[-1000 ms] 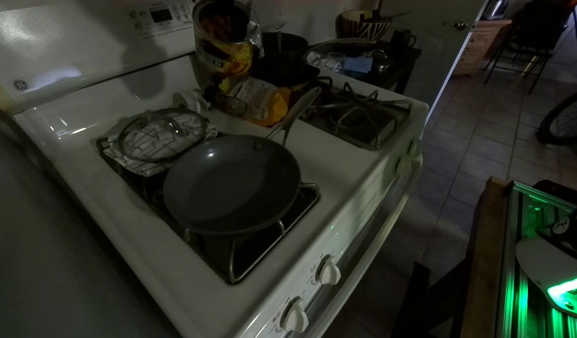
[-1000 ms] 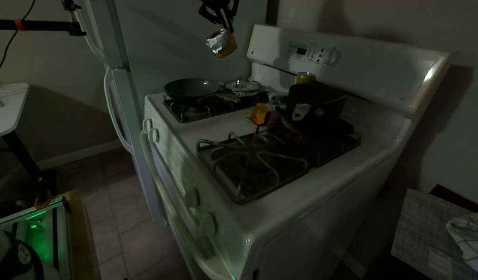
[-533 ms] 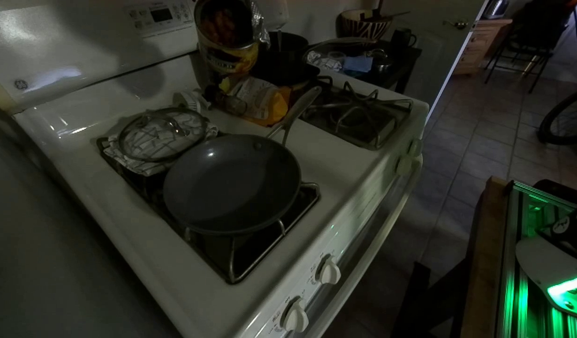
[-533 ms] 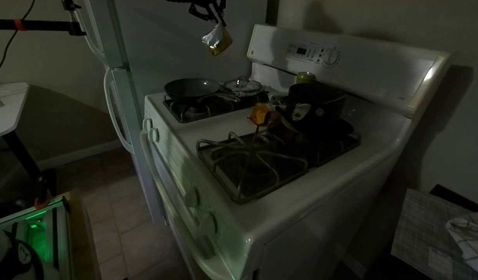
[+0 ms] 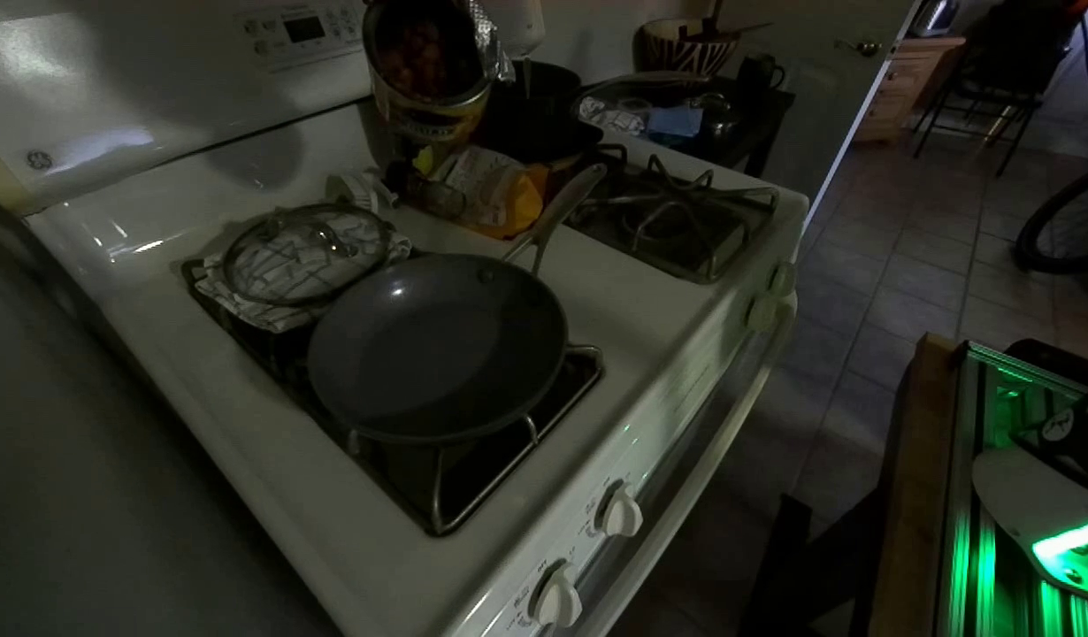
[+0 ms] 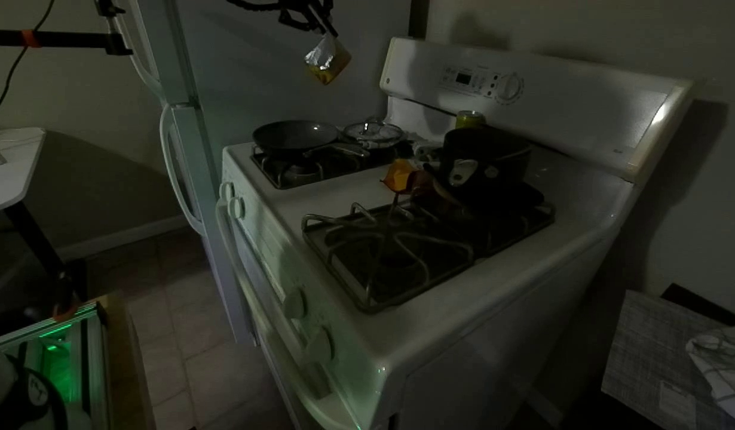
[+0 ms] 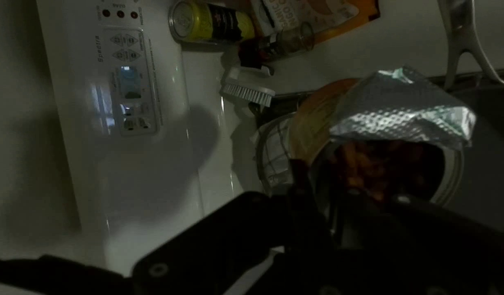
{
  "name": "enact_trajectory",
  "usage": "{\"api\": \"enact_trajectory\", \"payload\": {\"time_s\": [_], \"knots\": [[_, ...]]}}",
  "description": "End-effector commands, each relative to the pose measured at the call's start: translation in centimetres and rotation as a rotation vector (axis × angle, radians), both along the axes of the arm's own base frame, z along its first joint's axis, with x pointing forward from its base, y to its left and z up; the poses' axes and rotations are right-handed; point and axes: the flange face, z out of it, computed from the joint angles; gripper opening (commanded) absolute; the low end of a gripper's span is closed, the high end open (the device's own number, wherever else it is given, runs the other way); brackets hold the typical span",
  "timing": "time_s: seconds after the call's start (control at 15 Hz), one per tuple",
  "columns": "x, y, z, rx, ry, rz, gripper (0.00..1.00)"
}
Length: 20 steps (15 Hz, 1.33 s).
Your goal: Pour the beans in the can into the pan
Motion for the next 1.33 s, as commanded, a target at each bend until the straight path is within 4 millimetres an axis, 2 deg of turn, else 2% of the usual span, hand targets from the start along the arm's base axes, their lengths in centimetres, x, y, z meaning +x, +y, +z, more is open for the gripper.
{"api": "enact_trajectory", "payload": {"time_s": [0.0, 0.4, 0.6, 0.73, 1.27], "knots": [[0.1, 0.0, 0.1, 0.0, 0.0, -0.001, 0.03], [-3.4, 4.2, -0.7, -0.343, -0.092, 0.098, 0.03], [-5.2, 6.9, -2.1, -0.485, -0.115, 0.16, 0.03], [-5.7, 7.8, -2.7, -0.577, -0.145, 0.192, 0.03], [-5.4, 7.3, -5.3, -0.831, -0.198, 0.249, 0.03]]}}
